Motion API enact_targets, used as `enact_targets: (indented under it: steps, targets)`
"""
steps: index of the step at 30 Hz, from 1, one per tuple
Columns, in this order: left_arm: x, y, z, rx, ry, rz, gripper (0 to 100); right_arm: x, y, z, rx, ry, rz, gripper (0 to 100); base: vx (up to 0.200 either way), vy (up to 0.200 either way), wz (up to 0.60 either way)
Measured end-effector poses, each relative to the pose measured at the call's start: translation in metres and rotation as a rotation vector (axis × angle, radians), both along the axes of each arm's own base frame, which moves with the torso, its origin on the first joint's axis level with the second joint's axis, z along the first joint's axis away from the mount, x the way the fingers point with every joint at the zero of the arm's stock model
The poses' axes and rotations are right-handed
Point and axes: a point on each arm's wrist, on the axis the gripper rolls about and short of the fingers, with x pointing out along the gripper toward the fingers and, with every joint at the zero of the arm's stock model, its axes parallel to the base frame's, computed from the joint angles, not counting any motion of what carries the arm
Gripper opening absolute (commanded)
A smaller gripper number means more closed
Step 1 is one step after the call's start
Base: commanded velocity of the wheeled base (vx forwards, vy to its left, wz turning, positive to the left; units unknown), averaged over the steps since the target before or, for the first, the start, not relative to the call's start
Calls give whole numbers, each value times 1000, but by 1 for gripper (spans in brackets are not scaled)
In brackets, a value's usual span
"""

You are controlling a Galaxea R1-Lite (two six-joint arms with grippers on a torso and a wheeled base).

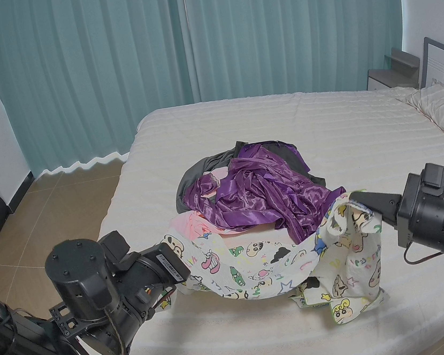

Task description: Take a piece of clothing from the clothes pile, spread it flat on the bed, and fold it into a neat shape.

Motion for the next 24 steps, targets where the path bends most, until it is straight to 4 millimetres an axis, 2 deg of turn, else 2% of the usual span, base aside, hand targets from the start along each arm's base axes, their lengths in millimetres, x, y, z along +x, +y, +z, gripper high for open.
enact_targets:
  steps: [6,21,24]
  targets:
    - [-3,-7,-9,-31,46,-19,0,4,6,-11,2,46,11,0,0,0,0]
    - [-6,-13,-16,-31,69,-38,0,4,6,-14,32,31,0,0,-200,0,0]
    - [-6,-13,-15,-31,68,-37,0,3,6,-14,32,27,-2,0,0,0,0]
